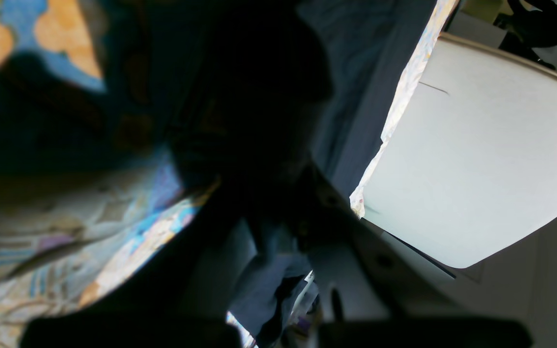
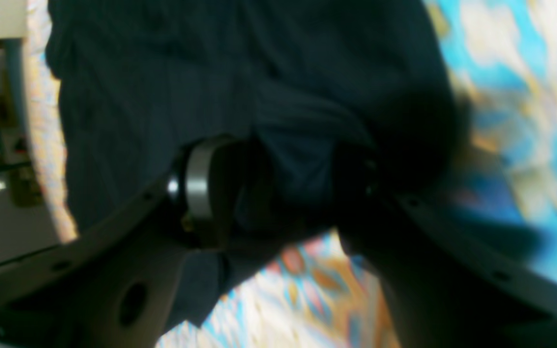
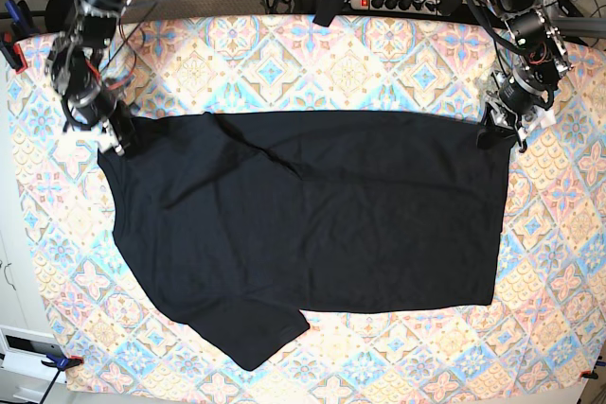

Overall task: Fold the T-shirt properly
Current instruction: 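Adjust the right gripper's grip on the shirt shoulder edge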

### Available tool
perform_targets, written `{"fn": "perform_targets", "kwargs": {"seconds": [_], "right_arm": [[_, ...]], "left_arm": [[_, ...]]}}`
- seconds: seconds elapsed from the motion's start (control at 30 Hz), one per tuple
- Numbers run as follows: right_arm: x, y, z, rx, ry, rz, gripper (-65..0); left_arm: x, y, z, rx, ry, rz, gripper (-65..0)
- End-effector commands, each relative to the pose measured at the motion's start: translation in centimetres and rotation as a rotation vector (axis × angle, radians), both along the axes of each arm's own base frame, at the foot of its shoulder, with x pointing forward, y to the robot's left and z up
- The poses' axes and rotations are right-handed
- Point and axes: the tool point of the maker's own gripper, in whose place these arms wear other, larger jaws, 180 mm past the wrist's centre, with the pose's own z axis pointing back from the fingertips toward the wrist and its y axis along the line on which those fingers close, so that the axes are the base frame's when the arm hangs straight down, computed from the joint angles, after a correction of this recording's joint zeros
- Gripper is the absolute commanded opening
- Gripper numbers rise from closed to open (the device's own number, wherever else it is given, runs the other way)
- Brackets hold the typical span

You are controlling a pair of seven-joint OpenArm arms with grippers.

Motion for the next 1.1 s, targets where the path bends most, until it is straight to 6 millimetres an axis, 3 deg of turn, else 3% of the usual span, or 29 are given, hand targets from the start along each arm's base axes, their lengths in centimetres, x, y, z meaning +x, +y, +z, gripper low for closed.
{"fn": "perform_targets", "kwargs": {"seconds": [0.0, 0.13, 0.23, 0.37, 0.53, 0.67, 0.87, 1.07], "right_arm": [[-1.0, 0.2, -0.8, -0.004, 0.048, 0.014, -32.1], [-1.1, 0.0, 0.2, -0.022, 0.044, 0.039, -32.1], [-3.4, -1.2, 1.0, -0.058, 0.056, 0.037, -32.1], [-4.5, -2.0, 2.8, -0.122, 0.034, 0.05, -32.1], [-5.2, -2.0, 2.0, -0.114, 0.057, 0.046, -32.1], [-6.3, -1.6, 0.0, -0.071, 0.111, 0.03, -32.0], [-2.9, -1.1, 0.2, -0.028, 0.066, 0.017, -32.1], [-2.4, -0.9, 0.3, -0.026, 0.059, 0.019, -32.4]], "left_arm": [[-0.4, 0.3, 0.0, 0.007, 0.011, -0.007, -65.0], [-1.1, 0.3, -0.4, 0.006, 0.025, -0.005, -65.0], [-1.2, 0.3, -0.5, 0.006, 0.028, -0.005, -65.0], [-1.2, 0.3, -0.5, 0.006, 0.028, -0.005, -65.0], [-1.2, 0.3, -0.5, 0.006, 0.028, -0.005, -65.0], [-1.2, 0.3, -0.5, 0.006, 0.028, -0.005, -65.0], [-1.2, 0.3, -0.5, 0.006, 0.028, -0.005, -65.0], [-1.3, 0.3, -0.5, 0.006, 0.029, -0.005, -65.0]]}}
